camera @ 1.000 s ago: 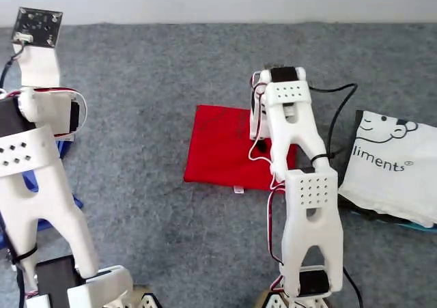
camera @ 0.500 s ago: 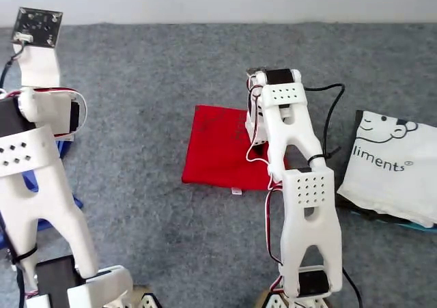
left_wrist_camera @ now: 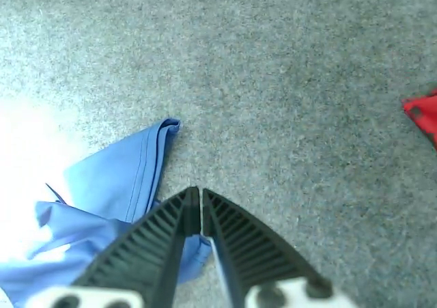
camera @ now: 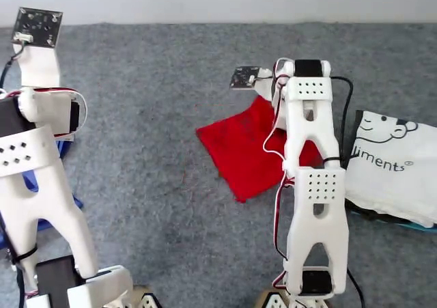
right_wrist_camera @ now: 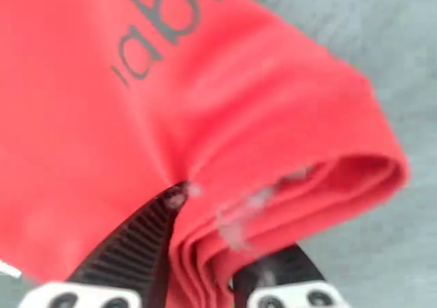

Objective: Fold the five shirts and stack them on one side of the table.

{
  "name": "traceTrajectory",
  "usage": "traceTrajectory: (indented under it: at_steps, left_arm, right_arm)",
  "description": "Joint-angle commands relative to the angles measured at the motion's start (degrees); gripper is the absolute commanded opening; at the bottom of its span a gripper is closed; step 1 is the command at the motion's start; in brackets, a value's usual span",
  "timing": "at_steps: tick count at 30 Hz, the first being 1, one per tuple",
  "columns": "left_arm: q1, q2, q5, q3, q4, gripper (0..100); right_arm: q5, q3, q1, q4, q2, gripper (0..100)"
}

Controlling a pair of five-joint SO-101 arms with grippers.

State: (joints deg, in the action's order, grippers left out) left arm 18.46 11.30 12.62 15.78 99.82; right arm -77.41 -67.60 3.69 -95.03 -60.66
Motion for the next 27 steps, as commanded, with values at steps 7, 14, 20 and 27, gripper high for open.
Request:
traceTrajectory:
  at_steps: [7,14,20,27]
  left_arm:
    - [0.09,1.67,0.18,-0.04,0.44,1]
    - [0.0,1.67,0.18,-0.04,0.35,1]
    - [0.0,1.67,0.18,-0.04,0.26,1]
    - [0.0,1.58,0.18,-0.04,0.26,1]
  right_arm:
    - [-3.16,-11.43,1.89,7.96,-5.05,8.6]
    - [24.79,-21.8,2.15,7.34,-5.14,24.5]
    - [42.29,-28.13,2.68,2.59,-5.14,24.3]
    - [72.09,-28.84,6.37,-7.87,-1.98,24.5]
